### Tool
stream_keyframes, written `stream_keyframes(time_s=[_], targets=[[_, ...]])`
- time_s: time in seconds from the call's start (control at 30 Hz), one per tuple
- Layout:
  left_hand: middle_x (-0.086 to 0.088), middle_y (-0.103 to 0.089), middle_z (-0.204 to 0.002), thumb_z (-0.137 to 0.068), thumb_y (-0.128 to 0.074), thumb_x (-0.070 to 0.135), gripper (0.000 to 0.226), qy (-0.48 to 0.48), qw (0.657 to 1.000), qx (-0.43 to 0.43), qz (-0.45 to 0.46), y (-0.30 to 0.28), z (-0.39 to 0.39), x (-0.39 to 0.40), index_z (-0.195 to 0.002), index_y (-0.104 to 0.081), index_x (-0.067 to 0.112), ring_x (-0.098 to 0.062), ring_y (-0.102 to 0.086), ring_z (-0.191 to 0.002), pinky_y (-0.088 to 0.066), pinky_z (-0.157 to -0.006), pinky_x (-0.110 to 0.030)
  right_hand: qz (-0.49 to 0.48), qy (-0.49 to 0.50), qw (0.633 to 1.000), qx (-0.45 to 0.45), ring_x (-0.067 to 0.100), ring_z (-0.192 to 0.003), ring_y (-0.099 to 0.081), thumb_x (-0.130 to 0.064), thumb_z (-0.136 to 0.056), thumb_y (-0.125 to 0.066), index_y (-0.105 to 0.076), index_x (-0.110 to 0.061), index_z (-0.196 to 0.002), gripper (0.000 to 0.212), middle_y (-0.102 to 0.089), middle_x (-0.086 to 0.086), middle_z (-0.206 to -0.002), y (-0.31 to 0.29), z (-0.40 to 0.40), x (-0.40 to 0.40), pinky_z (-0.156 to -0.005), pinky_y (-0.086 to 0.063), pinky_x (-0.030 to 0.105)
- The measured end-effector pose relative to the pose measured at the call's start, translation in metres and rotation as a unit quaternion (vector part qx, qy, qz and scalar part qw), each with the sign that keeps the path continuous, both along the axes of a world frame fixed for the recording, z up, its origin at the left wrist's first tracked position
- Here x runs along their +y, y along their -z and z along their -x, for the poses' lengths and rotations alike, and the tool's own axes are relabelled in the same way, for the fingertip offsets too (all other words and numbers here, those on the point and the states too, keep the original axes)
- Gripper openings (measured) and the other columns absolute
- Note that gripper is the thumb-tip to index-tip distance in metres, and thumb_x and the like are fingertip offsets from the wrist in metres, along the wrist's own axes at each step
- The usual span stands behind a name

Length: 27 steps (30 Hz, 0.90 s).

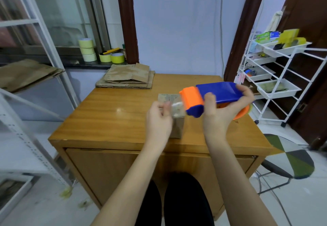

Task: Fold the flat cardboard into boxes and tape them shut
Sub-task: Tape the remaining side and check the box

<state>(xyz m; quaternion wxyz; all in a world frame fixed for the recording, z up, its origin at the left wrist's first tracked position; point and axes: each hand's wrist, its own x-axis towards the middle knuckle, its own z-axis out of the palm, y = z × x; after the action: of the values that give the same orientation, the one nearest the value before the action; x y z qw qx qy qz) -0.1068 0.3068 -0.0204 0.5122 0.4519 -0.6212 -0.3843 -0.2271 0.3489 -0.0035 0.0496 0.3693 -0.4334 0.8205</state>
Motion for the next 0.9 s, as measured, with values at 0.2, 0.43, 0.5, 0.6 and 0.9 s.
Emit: stream_keyframes(time_s=[0.2,0.43,0.5,0.6,0.9], targets=[[0.006,-0.052,-0.051,-0.097,-0.051,0.030,0.022,0.019,0.998,-0.046,-0.030,-0.002,-0.046,-0.012,-0.082,-0.057,0.015,0.003,-0.046,-0.040,-0.036,-0.051,-0.019,-0.031,0.024,0.990,0.138,-0.013,-0.100,-0.045,-0.014,-0.075,-0.066,-0.025,-0.005,-0.116,0.059,-0.028,-0.007,-0.115,-0.004,0.033,0.010,-0.075,-0.042,0.009],[0.005,-0.058,-0.051,-0.096,-0.052,0.034,0.021,0.065,0.990,-0.124,-0.011,-0.007,-0.050,-0.026,-0.089,-0.058,0.016,0.001,-0.048,-0.042,-0.041,-0.053,-0.022,-0.071,0.012,0.988,0.139,-0.012,-0.099,-0.046,-0.029,-0.073,-0.068,-0.026,-0.013,-0.117,0.063,-0.029,-0.011,-0.115,0.018,0.033,0.010,-0.073,-0.045,0.010],[0.005,-0.059,-0.051,-0.097,-0.051,0.032,0.018,0.051,0.985,-0.163,0.007,-0.004,-0.049,-0.031,-0.088,-0.057,0.017,0.002,-0.047,-0.041,-0.039,-0.055,-0.027,-0.086,0.012,0.987,0.135,-0.013,-0.096,-0.048,-0.023,-0.073,-0.072,-0.026,-0.013,-0.117,0.065,-0.030,-0.012,-0.114,0.022,0.033,0.010,-0.070,-0.045,0.009],[0.005,-0.058,-0.053,-0.098,-0.050,0.030,0.017,0.034,0.981,-0.190,0.020,-0.002,-0.047,-0.034,-0.082,-0.053,0.023,-0.003,-0.051,-0.048,-0.038,-0.055,-0.028,-0.097,0.019,0.987,0.125,-0.018,-0.096,-0.048,-0.009,-0.072,-0.072,-0.026,-0.011,-0.117,0.064,-0.031,-0.013,-0.112,0.025,0.033,0.009,-0.068,-0.043,0.004],[0.004,-0.057,-0.059,-0.098,-0.049,0.029,0.017,0.019,0.979,-0.202,0.015,0.002,-0.055,-0.041,-0.095,-0.057,0.014,0.000,-0.048,-0.049,-0.033,-0.052,-0.025,-0.096,0.040,0.993,0.051,-0.022,-0.098,-0.042,-0.008,-0.073,-0.069,-0.030,-0.002,-0.124,0.065,-0.031,-0.014,-0.114,0.031,0.036,0.009,-0.074,-0.041,0.003]])
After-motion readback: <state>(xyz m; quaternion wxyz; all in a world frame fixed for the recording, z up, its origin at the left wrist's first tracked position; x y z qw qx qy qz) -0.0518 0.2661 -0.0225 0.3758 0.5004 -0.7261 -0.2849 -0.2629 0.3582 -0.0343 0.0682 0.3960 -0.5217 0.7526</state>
